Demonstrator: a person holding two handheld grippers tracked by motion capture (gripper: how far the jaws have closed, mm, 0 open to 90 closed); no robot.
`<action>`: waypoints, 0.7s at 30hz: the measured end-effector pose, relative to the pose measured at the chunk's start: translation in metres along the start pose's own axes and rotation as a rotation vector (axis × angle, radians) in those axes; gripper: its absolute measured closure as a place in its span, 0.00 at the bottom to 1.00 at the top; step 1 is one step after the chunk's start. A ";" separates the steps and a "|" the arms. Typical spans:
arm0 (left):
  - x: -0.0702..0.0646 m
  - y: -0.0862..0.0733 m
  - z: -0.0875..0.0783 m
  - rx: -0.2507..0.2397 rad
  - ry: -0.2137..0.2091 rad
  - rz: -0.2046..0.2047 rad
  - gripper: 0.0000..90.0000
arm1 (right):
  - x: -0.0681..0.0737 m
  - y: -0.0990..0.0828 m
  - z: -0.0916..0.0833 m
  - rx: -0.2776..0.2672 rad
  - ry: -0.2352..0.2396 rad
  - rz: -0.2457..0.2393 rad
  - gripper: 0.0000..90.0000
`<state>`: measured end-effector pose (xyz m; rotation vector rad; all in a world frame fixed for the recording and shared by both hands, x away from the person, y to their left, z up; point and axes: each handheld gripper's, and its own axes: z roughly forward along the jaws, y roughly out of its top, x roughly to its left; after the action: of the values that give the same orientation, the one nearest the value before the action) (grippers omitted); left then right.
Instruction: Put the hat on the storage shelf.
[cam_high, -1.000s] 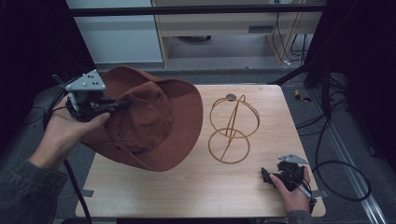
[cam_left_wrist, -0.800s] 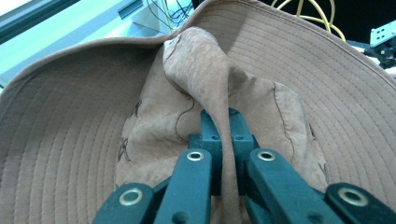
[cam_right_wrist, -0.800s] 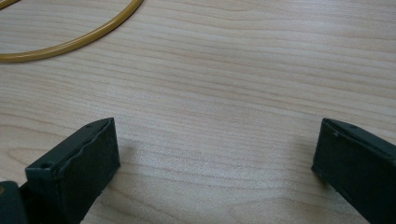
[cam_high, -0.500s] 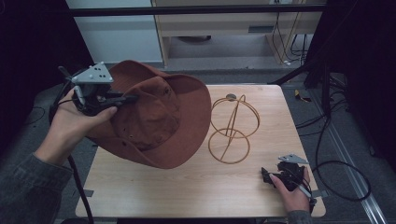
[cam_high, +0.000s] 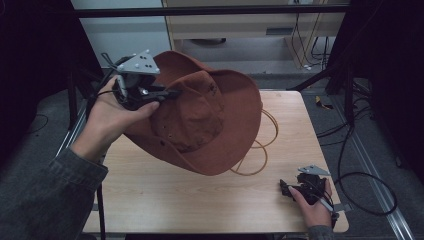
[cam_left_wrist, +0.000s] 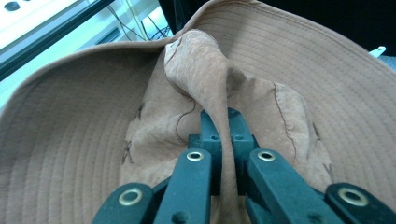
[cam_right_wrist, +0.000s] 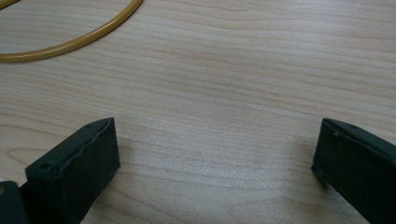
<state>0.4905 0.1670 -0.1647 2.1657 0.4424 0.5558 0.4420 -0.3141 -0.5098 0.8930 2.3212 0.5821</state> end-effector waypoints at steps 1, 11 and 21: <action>-0.001 0.002 0.002 0.000 -0.002 0.001 0.98 | 0.000 0.000 0.000 0.000 0.001 -0.001 0.01; -0.011 0.019 0.023 0.004 -0.017 0.036 0.98 | 0.000 0.000 0.000 0.000 0.000 -0.002 0.01; -0.018 0.041 0.048 0.011 -0.044 0.055 0.98 | -0.002 0.000 0.000 0.000 -0.001 -0.015 0.01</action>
<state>0.5057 0.1033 -0.1620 2.2015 0.3634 0.5369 0.4431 -0.3153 -0.5089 0.8748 2.3254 0.5756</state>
